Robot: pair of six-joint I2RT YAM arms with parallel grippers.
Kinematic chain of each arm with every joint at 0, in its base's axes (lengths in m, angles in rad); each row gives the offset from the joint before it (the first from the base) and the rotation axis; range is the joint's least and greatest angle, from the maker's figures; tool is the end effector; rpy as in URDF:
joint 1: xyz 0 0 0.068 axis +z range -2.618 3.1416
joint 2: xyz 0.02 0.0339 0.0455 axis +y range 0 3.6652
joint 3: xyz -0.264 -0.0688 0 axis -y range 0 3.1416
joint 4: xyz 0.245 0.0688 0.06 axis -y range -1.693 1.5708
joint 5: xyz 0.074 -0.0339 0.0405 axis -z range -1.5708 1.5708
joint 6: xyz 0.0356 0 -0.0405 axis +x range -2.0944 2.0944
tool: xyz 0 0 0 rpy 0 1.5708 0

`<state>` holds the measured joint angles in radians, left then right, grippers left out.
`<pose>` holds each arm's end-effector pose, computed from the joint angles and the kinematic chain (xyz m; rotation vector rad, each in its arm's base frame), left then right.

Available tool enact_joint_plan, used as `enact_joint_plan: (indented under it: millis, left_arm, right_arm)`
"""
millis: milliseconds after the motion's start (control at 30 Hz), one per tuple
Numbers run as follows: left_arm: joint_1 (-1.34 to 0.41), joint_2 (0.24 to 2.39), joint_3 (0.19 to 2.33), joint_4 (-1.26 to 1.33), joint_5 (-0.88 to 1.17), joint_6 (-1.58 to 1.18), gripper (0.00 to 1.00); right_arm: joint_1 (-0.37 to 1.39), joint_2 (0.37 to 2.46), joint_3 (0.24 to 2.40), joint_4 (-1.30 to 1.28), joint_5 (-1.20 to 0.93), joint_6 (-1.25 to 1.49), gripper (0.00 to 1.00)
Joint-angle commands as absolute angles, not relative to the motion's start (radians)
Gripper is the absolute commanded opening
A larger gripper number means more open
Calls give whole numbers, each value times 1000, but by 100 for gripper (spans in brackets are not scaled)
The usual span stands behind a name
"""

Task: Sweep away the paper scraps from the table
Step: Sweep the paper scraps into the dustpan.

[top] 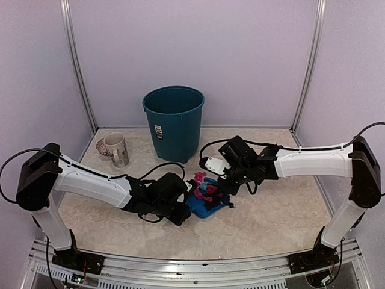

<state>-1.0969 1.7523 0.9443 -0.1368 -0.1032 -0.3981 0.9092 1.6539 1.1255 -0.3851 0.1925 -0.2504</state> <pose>0.1604 -0.3048 0.1488 0.8411 2.4343 -0.4690 0.2206 0.2722 0.2186 -1.2800 2.1023 0.0466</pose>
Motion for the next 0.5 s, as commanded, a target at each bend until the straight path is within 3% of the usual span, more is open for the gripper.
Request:
enact_joint_plan:
  millis: [0, 333, 467]
  left_arm:
    - [-1087, 1789, 956, -151, -134, -421, 0]
    - [-1091, 1789, 921, -112, -143, -427, 0]
    - [-1092, 1775, 904, -112, -156, -431, 0]
  right_arm:
    - [961, 1620, 1108, -447, 103, -156, 0]
    - [1009, 1570, 1124, -464, 75, -86, 0]
    - [1009, 1524, 1141, -471, 182, -64, 0]
